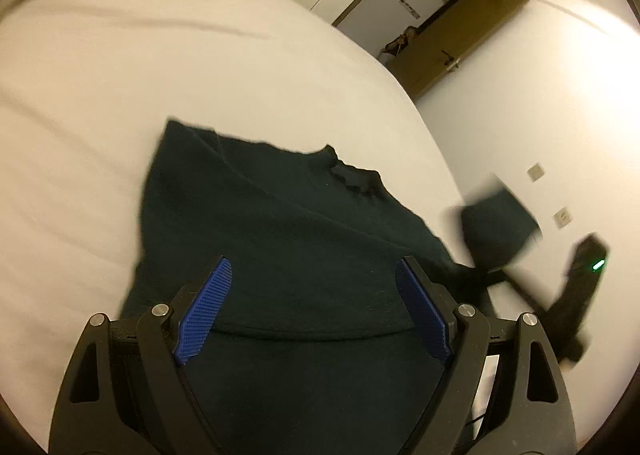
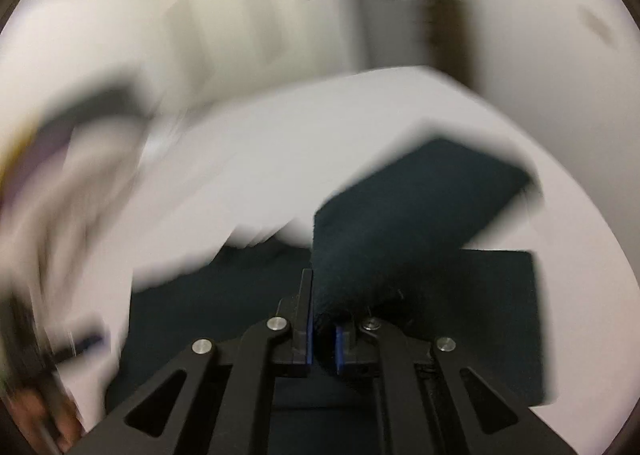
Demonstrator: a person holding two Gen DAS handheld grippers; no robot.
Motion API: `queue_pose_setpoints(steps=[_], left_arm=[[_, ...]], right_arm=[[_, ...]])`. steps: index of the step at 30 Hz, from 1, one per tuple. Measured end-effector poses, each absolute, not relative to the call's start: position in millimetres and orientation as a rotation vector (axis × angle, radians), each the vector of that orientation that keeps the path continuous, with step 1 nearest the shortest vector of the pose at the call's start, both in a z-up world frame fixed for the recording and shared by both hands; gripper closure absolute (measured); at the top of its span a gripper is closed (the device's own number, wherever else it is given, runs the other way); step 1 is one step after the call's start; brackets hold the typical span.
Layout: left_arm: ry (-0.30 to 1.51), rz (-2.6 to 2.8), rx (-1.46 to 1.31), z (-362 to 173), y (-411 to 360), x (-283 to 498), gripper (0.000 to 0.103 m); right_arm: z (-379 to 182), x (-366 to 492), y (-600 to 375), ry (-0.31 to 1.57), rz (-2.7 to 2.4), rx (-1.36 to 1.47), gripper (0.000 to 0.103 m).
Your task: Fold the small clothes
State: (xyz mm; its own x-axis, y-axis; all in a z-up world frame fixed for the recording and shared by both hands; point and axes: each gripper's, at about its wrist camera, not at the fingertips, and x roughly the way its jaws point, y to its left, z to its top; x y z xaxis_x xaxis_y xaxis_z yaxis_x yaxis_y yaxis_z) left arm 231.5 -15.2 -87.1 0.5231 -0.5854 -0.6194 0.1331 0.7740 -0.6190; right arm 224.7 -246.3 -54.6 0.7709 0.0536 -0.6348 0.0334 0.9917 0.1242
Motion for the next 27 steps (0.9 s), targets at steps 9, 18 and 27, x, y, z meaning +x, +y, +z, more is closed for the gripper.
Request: queue_pose_setpoints(steps=[9, 18, 27], left_arm=[[1.134, -0.550, -0.751, -140.8, -27.2, 265.0, 0.019], [1.204, -0.554, -0.924, -151.8, -32.9, 252.8, 0.013], [1.292, -0.626, -1.044, -172.9, -65.1, 276.0, 0.073]], right_arm=[[-130.9, 220.8, -152.6, 0.799, 0.041, -0.159, 0.094], [-133.4, 227.9, -158.1, 0.784, 0.039, -0.123, 0.093], [-135.5, 218.7, -152.3, 0.773, 0.052, -0.132, 0.090]])
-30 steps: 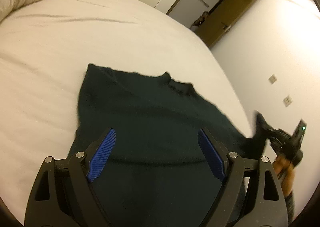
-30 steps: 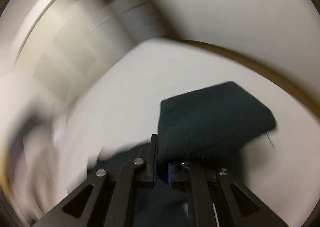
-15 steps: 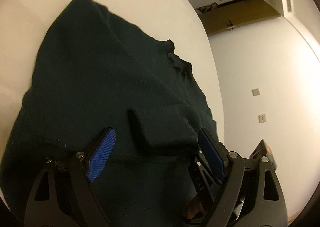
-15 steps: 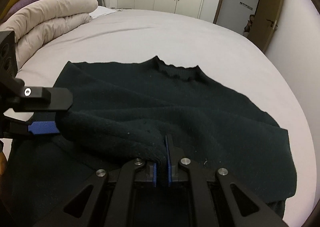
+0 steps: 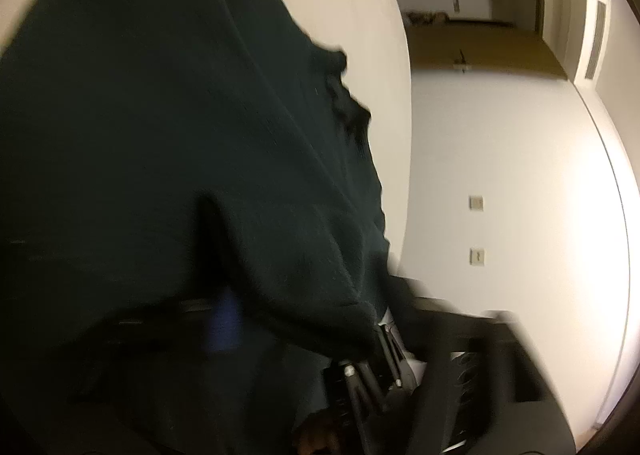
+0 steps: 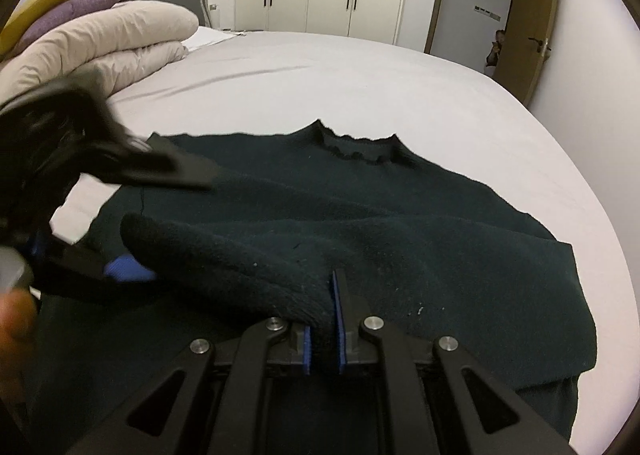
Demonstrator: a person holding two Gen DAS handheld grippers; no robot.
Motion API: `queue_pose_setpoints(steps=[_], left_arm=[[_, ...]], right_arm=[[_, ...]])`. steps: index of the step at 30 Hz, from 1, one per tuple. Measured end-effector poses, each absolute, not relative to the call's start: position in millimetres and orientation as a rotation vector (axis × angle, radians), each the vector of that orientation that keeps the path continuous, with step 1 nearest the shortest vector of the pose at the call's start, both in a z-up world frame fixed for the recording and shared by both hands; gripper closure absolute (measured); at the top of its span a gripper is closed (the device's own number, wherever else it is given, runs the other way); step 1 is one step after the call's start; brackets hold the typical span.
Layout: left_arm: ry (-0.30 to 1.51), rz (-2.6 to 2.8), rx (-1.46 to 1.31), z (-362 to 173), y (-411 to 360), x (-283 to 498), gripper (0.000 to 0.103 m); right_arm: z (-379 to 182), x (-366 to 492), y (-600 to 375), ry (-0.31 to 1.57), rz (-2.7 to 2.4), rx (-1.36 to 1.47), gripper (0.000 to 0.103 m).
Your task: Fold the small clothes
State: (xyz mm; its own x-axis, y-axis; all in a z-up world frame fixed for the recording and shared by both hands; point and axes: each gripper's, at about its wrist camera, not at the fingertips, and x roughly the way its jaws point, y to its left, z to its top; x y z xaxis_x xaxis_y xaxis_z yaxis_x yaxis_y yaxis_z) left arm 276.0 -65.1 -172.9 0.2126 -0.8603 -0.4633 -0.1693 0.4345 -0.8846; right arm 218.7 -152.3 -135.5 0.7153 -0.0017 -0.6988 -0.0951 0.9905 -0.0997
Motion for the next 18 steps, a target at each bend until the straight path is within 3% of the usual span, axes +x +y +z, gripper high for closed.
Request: queue_pose_setpoints(steps=[4, 5, 6, 8, 9, 13, 16, 18], left_arm=[[1.294, -0.645, -0.984, -169.4, -75.7, 283.5, 0.096], [1.281, -0.641, -0.966, -165.9, -74.6, 286.4, 0.096], [1.267, -0.637, -0.940, -161.5, -72.8, 289.1, 0.096], [1.230, -0.617, -0.838, -148.5, -69.7, 295.7, 0.096], [1.208, -0.601, -0.776, -141.2, -68.4, 299.2, 0.096], [1.132, -0.566, -0.566, -116.6, -73.3, 310.0, 0.096], [1.090, -0.558, -0.453, -107.4, -83.8, 312.8, 0.096], [1.082, -0.555, -0.370, -108.1, -92.3, 312.4, 0.096]], right_arm=[[-136.3, 212.6, -151.2, 0.789, 0.061, -0.120, 0.084], [-135.0, 210.2, -153.6, 0.793, 0.070, -0.101, 0.071], [-132.5, 205.4, -159.2, 0.794, 0.092, -0.054, 0.051], [-123.9, 189.4, -182.0, 0.767, 0.138, 0.097, 0.034], [-120.6, 180.9, -195.5, 0.746, 0.141, 0.173, 0.030], [-131.3, 146.8, -279.2, 0.708, 0.106, 0.622, 0.028], [-173.2, 126.4, -342.5, 0.702, 0.059, 1.017, 0.028], [-188.1, 122.0, -362.6, 0.668, 0.076, 1.152, 0.039]])
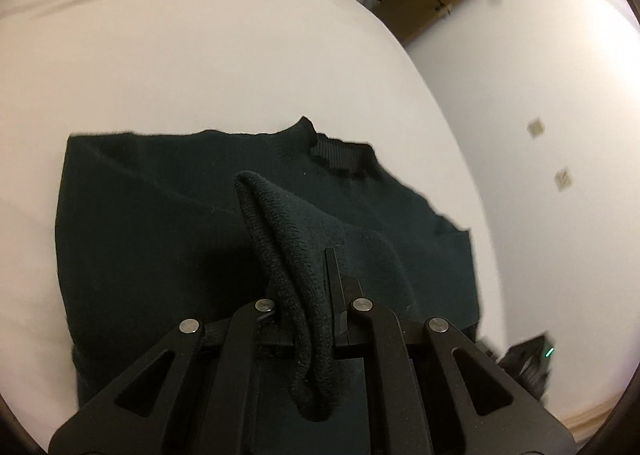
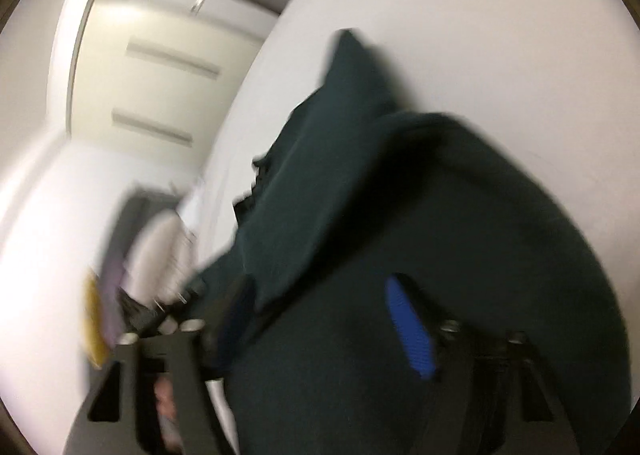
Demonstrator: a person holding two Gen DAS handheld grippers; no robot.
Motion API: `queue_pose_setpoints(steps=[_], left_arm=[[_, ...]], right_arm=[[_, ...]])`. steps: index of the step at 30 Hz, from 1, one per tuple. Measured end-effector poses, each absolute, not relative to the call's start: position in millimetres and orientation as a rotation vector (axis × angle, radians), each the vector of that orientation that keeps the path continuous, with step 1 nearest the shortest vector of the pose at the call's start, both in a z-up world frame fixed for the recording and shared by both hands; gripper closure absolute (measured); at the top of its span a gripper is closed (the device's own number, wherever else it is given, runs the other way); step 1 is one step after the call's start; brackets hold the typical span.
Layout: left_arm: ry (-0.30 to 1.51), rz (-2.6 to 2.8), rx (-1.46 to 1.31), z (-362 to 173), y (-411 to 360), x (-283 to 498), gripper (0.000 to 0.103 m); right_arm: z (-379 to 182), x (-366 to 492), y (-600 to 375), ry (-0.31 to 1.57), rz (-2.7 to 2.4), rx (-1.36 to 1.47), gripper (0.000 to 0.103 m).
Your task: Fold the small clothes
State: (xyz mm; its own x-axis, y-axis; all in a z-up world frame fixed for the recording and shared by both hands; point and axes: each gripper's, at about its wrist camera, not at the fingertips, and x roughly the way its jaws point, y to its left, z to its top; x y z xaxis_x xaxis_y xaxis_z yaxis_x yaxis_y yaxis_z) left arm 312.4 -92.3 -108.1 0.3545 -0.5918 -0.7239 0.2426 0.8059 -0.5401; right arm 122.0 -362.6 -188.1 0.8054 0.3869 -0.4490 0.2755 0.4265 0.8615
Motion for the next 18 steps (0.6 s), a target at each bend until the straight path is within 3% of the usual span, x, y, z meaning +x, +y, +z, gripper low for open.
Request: queue_pose_setpoints(steps=[8, 14, 18], left_arm=[[1.052, -0.575, -0.231, -123.7, -92.4, 308.8, 0.096], [1.075, -0.557, -0.242, -138.8, -80.7, 313.1, 0.096], [1.066, -0.561, -0.273, -150.6, -69.5, 307.5, 0.096]], right_arm=[[-188.6, 152.2, -385.9, 0.578, 0.100, 1.261, 0.038], [-197.1, 152.9, -409.3, 0.398, 0.069, 1.449, 0.038], [-212.7, 139.5, -413.0, 0.300, 0.064, 1.532, 0.048]])
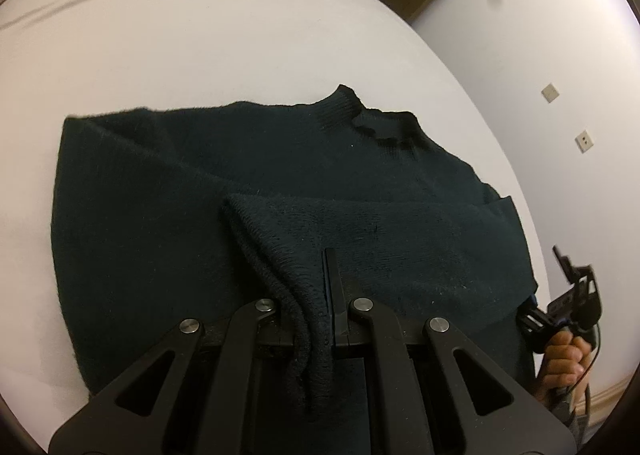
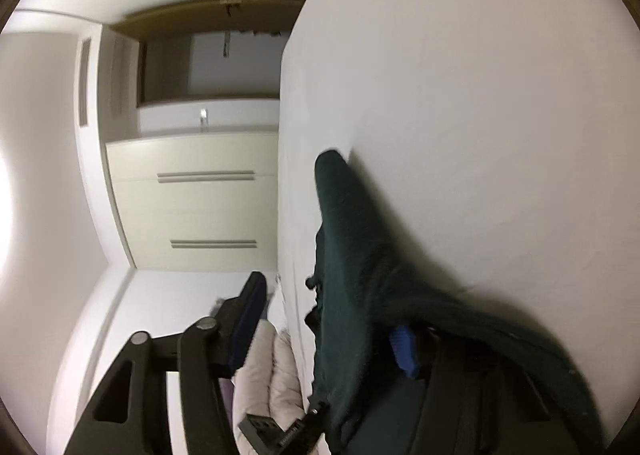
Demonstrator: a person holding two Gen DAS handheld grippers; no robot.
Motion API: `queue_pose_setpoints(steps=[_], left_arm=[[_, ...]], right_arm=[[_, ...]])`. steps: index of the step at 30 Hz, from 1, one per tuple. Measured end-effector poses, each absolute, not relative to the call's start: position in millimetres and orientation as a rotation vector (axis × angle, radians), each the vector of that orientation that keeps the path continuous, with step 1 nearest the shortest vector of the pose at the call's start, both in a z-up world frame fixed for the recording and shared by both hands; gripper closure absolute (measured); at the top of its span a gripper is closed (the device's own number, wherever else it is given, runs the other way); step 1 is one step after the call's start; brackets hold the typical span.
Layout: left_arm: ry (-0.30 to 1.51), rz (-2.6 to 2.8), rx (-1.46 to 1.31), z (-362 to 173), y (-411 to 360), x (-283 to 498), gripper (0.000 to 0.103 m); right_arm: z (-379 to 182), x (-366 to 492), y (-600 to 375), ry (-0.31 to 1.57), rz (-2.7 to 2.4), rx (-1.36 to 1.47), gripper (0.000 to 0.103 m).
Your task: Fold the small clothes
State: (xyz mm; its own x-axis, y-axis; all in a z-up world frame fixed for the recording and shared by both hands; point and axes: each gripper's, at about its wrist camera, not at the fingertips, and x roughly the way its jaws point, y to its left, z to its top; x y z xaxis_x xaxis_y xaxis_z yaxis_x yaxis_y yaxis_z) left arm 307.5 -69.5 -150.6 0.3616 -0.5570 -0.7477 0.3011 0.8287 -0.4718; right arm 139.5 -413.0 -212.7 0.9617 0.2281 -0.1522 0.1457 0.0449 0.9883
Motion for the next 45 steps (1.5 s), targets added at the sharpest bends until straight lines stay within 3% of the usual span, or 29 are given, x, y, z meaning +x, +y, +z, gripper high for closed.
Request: queue_pose_setpoints(steps=[3, 22, 26, 30, 36, 41, 43, 45], left_arm=[[1.042, -0.572, -0.247, -148.8, -64.4, 300.2, 0.095], [1.049, -0.567, -0.219, -141.2, -46.6, 286.4, 0.092], [1.069, -0.575, -0.241, -146.7, -45.2, 292.1, 0.091], [1.077, -0.585, -0.286, -152.5, -39.9, 294.9, 0.090], [1.086, -0.570, -0.286, -152.8, -41.3, 294.3, 0.090], [1.087, -0.583, -0.291, -153.9, -40.8, 295.5, 0.090], [1.093, -0.593, -0.306, -154.0, -38.3, 296.7, 0.090], [1.095, -0.595, -0.308, -152.7, -35.1, 296.7, 0.090]], right_arm=[[-218.2, 142.9, -409.8, 0.313, 0.068, 1.512, 0.057], [-200.3, 124.9, -412.4, 0.451, -0.007, 1.368, 0.056], [-186.8, 109.9, -410.3, 0.553, -0.021, 1.372, 0.048], [-142.5, 79.2, -430.4, 0.410, -0.085, 1.314, 0.044], [-115.0, 148.6, -432.3, 0.501, 0.072, 1.173, 0.041], [-144.7, 213.0, -409.9, 0.649, 0.184, 1.110, 0.041], [-175.5, 224.3, -412.9, 0.721, 0.130, 1.113, 0.048], [-194.9, 216.1, -423.1, 0.692, 0.114, 1.117, 0.089]])
